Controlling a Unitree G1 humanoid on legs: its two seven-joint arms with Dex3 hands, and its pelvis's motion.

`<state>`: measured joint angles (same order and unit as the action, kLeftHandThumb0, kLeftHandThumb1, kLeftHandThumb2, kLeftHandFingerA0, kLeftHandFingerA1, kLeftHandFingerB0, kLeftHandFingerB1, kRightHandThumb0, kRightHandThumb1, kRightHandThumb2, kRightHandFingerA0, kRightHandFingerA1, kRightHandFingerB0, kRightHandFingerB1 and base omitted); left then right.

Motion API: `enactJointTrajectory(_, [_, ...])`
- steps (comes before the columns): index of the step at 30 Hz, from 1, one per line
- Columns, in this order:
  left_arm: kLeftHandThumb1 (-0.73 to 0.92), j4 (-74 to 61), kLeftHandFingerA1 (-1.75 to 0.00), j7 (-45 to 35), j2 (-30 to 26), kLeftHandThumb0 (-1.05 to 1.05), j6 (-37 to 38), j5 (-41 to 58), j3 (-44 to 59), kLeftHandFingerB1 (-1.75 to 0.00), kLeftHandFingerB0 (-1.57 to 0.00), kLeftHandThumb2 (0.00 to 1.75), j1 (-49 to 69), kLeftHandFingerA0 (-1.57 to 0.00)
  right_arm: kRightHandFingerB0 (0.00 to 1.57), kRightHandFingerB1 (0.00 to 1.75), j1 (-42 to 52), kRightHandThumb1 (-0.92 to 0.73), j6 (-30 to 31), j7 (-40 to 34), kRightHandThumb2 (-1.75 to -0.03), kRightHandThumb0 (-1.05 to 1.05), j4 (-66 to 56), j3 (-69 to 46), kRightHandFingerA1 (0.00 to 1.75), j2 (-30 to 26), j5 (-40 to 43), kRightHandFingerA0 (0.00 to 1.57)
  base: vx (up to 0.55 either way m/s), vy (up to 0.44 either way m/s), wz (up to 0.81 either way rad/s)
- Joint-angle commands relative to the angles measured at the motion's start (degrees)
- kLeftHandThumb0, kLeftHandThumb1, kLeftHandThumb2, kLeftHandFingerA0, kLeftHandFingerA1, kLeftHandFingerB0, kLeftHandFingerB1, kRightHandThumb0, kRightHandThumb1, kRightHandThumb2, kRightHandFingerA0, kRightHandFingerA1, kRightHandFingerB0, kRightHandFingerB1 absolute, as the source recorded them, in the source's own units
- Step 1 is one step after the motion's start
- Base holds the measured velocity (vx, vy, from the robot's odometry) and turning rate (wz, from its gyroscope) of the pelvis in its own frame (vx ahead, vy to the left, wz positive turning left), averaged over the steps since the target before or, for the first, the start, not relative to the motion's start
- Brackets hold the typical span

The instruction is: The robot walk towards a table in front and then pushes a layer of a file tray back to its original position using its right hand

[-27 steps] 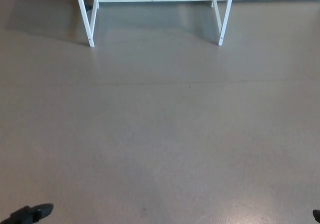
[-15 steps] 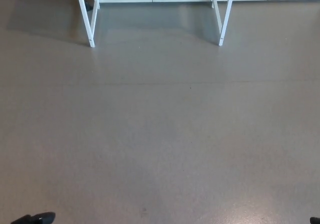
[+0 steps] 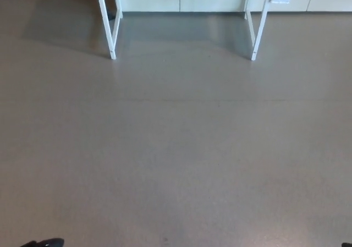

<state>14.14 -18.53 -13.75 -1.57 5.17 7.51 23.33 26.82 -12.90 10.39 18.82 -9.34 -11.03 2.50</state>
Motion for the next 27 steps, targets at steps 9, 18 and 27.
enactJointTrajectory(9, [0.61,0.3,-0.47,-0.7,-1.1,-0.22,-0.2,0.7,0.6,-0.39,-0.41,0.58,-0.5,-0.49,0.42,0.35,-0.6,-0.6,-3.9,-0.2,-0.59,-0.55,2.8,0.6,0.55,-0.6,-1.2,0.77,0.23,0.236,-0.15])
enactJointTrajectory(18, [0.62,-0.5,-0.47,-0.8,-1.5,-0.23,-0.9,0.5,0.1,-0.39,-0.4,0.58,0.0,-0.5,0.42,0.35,0.2,-0.61,-5.6,-0.6,-0.59,-0.54,3.6,0.8,0.56,-0.5,-1.7,0.78,0.25,-0.136,0.15])
enactJointTrajectory(27, [0.62,0.2,-0.46,-0.7,-1.1,-0.21,1.0,-0.5,-0.6,-0.38,-0.4,0.58,4.4,-0.52,0.36,0.48,3.4,-0.48,-10.1,-0.5,-0.82,-0.55,7.8,0.9,0.64,-1.0,-1.8,0.74,0.28,-0.117,0.12])
